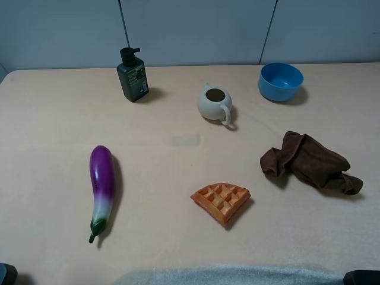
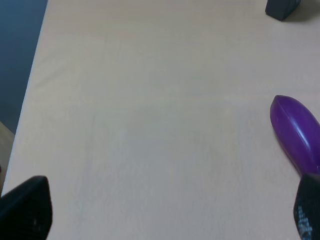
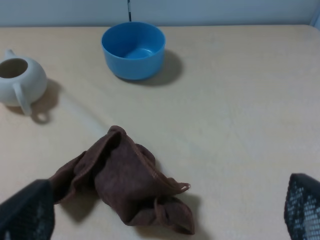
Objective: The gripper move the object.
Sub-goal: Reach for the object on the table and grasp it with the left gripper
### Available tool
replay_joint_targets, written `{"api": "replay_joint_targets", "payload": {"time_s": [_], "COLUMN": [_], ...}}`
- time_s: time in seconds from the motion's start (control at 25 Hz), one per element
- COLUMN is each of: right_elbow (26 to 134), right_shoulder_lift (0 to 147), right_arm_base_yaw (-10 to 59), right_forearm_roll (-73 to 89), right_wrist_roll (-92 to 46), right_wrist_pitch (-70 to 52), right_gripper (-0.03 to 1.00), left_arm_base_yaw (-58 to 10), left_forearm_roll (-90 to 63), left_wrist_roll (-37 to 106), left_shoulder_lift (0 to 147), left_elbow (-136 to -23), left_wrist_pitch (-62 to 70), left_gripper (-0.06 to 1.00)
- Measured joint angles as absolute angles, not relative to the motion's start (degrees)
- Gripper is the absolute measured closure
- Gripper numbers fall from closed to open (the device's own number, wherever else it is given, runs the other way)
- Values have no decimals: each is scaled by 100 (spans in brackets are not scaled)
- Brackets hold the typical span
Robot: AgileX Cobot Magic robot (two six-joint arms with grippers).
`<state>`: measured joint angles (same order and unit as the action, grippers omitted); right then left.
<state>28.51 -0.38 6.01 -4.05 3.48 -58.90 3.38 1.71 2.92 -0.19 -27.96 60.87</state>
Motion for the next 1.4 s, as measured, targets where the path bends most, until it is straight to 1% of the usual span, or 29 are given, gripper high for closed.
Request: {"api": "replay_joint_targets", "payload": {"time_s": [1.2,1.4], "right_elbow": [2851,2851], "right_shoulder_lift": [-38,-38], "right_arm_base_yaw": [601,601], "right_forearm_roll": [-405,-405], "right_wrist_roll": [348,348], "right_wrist_pitch": [-5890,-5890], "right_gripper": [28,28], "left_arm_base_yaw": [338,338], "left_forearm_roll": [165,154], "left_wrist_roll": [292,292], "left_shoulder_lift": [-19,26], "left_elbow": [-2796,-3002], "left_wrist_pitch": [6087,5938], "left_gripper": [-2,-2]}}
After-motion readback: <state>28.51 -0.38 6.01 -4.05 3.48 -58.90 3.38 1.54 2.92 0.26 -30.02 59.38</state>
